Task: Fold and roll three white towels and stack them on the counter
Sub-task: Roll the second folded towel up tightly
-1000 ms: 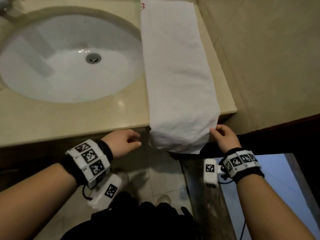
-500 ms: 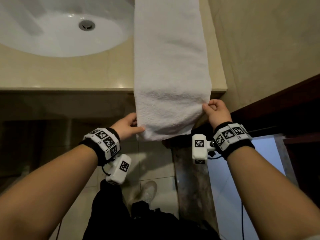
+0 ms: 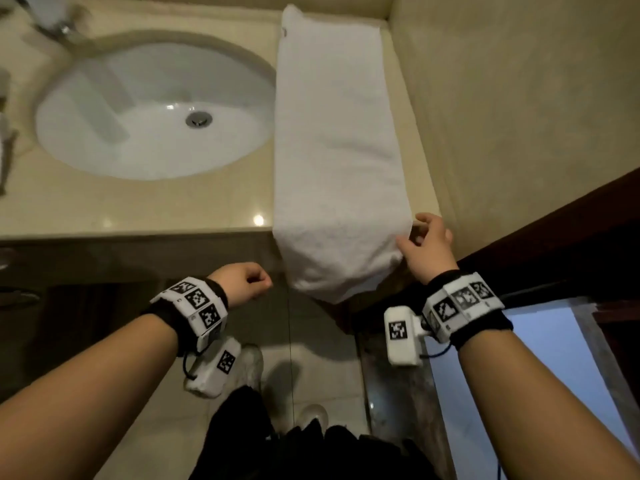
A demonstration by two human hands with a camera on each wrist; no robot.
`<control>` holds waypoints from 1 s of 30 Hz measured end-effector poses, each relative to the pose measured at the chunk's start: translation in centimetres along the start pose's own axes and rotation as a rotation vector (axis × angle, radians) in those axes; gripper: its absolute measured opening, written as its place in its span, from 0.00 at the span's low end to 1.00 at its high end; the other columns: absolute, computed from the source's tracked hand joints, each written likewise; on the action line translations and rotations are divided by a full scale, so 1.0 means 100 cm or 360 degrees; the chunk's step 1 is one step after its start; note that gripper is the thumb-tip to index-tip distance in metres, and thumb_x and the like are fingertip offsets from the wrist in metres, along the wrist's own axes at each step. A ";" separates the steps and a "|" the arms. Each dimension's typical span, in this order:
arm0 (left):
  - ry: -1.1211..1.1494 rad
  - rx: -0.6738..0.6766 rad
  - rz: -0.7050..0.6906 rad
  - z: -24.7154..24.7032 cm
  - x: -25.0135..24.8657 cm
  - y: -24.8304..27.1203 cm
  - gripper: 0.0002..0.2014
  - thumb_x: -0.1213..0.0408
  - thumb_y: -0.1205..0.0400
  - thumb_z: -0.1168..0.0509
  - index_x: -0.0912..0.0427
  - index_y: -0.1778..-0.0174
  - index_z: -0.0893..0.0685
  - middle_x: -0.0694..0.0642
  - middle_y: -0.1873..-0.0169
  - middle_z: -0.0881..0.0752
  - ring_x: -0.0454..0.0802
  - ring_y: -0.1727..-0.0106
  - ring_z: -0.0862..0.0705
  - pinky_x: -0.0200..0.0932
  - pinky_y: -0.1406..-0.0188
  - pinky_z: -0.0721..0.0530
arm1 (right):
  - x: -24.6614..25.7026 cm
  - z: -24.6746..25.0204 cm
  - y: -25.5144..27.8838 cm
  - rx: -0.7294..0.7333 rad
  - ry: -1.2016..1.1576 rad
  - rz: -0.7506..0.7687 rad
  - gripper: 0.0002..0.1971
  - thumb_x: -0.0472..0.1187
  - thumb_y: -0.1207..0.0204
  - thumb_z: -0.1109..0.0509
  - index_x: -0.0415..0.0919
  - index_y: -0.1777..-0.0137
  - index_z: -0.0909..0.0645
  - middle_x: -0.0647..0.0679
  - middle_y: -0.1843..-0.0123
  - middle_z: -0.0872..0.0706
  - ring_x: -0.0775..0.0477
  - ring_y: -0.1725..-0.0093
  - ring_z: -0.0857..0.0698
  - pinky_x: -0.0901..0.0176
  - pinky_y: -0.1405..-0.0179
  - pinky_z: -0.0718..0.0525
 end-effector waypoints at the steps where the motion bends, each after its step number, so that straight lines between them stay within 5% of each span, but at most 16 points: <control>1: -0.0044 -0.0004 -0.0085 0.014 -0.013 0.004 0.08 0.62 0.20 0.36 0.61 0.51 0.15 0.58 0.58 0.12 0.48 0.59 0.17 0.37 0.53 0.20 | 0.015 0.004 0.000 -0.0011 0.0081 0.0100 0.24 0.40 0.26 0.32 0.44 0.30 0.33 0.39 0.27 0.36 0.40 0.35 0.26 0.53 0.31 0.30; 4: -0.0201 -0.0122 -0.0323 0.072 -0.057 0.009 0.05 0.60 0.19 0.37 0.54 0.55 0.16 0.50 0.62 0.13 0.45 0.60 0.17 0.34 0.56 0.23 | 0.071 0.008 -0.017 -0.0003 0.0224 0.0388 0.19 0.41 0.25 0.33 0.44 0.34 0.28 0.40 0.29 0.34 0.39 0.31 0.28 0.48 0.26 0.32; 6: -0.0260 -0.0277 -0.0438 0.116 -0.081 -0.001 0.04 0.59 0.20 0.37 0.51 0.54 0.17 0.47 0.60 0.15 0.45 0.56 0.18 0.38 0.51 0.23 | 0.109 0.003 -0.041 0.0063 0.0250 0.0522 0.15 0.41 0.23 0.35 0.44 0.37 0.25 0.42 0.32 0.29 0.44 0.34 0.26 0.54 0.31 0.29; 12: -0.0378 -0.0448 -0.0465 0.227 -0.117 -0.099 0.17 0.54 0.20 0.38 0.51 0.35 0.23 0.50 0.34 0.22 0.48 0.34 0.23 0.47 0.32 0.25 | 0.191 -0.021 -0.151 0.0166 0.0456 0.0658 0.13 0.40 0.23 0.35 0.43 0.38 0.23 0.45 0.36 0.22 0.48 0.38 0.22 0.63 0.42 0.30; 15: -0.0636 -0.0434 -0.0475 0.263 -0.136 -0.157 0.23 0.52 0.20 0.38 0.52 0.29 0.29 0.52 0.28 0.28 0.51 0.28 0.28 0.44 0.31 0.32 | 0.217 -0.034 -0.211 0.0210 0.0586 0.0639 0.15 0.40 0.23 0.34 0.43 0.37 0.24 0.45 0.35 0.22 0.48 0.37 0.23 0.63 0.41 0.30; 22: -0.1001 -0.0422 -0.0721 0.301 -0.186 -0.279 0.32 0.49 0.24 0.34 0.57 0.26 0.32 0.55 0.24 0.33 0.55 0.25 0.33 0.48 0.26 0.34 | 0.241 -0.059 -0.331 0.0372 0.0987 0.0542 0.24 0.45 0.26 0.30 0.47 0.29 0.29 0.46 0.29 0.26 0.44 0.30 0.27 0.55 0.31 0.30; 30: -0.1008 -0.0511 -0.0892 0.310 -0.191 -0.326 0.33 0.43 0.31 0.32 0.59 0.34 0.25 0.57 0.36 0.24 0.57 0.37 0.24 0.49 0.38 0.24 | 0.235 -0.054 -0.371 0.0486 0.1282 0.0620 0.31 0.53 0.30 0.28 0.49 0.28 0.32 0.46 0.28 0.30 0.43 0.29 0.31 0.52 0.30 0.34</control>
Point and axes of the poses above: each hand's wrist, its own y-axis away from the middle knuckle, its own z-axis out of the back of the hand, x = y × z, the point moved 6 cm from there along -y, towards the middle knuckle
